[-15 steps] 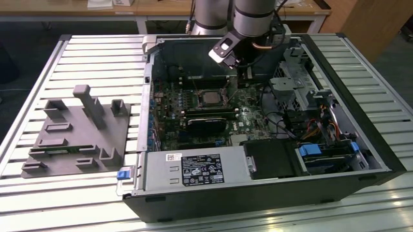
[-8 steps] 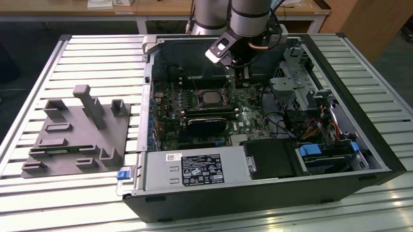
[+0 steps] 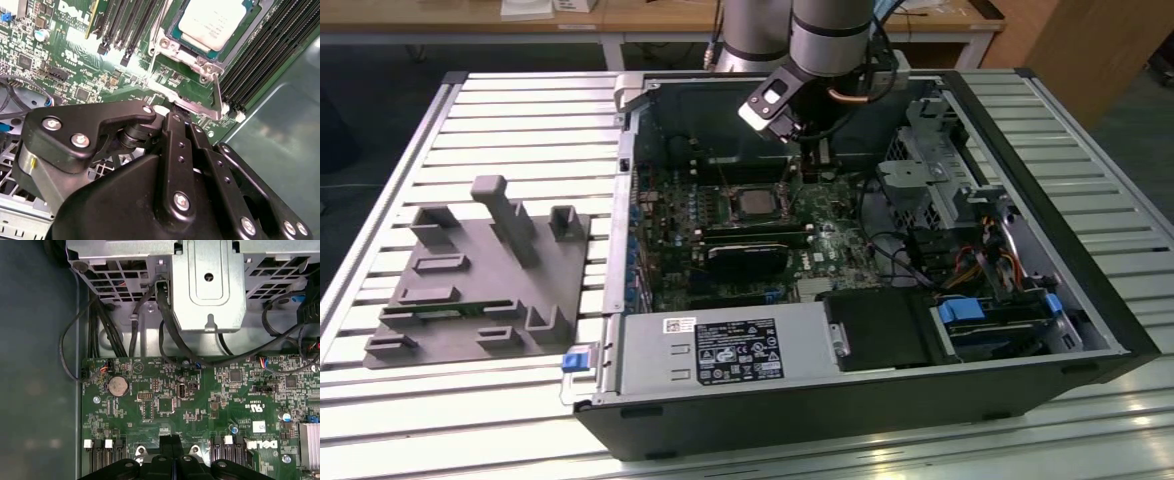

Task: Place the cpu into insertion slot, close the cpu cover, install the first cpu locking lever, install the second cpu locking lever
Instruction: 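Close the cpu cover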

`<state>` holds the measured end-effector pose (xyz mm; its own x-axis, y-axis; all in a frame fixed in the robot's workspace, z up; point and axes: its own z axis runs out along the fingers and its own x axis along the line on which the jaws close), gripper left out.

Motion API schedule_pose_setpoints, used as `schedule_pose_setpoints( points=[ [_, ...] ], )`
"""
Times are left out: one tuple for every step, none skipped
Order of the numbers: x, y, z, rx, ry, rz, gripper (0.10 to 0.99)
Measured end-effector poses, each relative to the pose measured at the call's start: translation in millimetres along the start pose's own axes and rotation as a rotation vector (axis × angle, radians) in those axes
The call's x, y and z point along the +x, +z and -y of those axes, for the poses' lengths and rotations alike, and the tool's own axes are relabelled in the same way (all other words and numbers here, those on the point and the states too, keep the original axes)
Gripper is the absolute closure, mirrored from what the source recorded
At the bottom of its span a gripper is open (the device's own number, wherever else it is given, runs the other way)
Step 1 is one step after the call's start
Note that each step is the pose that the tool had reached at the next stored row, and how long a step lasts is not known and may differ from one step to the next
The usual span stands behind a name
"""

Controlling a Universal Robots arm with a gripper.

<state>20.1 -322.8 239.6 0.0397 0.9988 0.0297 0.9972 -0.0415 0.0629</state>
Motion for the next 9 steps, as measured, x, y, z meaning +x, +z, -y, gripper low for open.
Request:
schedule_pose_setpoints(
  points=[
    [0.0, -0.1, 0.7, 0.0, 0.0, 0.0, 0.98],
    [-0.1, -0.1, 1.5, 0.0, 0.0, 0.0, 0.98],
    [-0.1, -0.2, 2.3, 0.0, 0.0, 0.0001, 0.98],
    [-0.1, -0.2, 3.0, 0.0, 0.0, 0.0, 0.98],
    [-0.2, -0.2, 3.7, 0.0, 0.0, 0.0, 0.98],
    [-0.2, -0.3, 4.4, 0.0, 0.0, 0.0, 0.98],
    [-0.2, -0.3, 5.1, 0.0, 0.0, 0.0, 0.98],
    [-0.2, -0.4, 5.9, 0.0, 0.0, 0.0, 0.98],
    [-0.3, -0.4, 6.7, 0.0, 0.0, 0.0001, 0.98]
  ],
)
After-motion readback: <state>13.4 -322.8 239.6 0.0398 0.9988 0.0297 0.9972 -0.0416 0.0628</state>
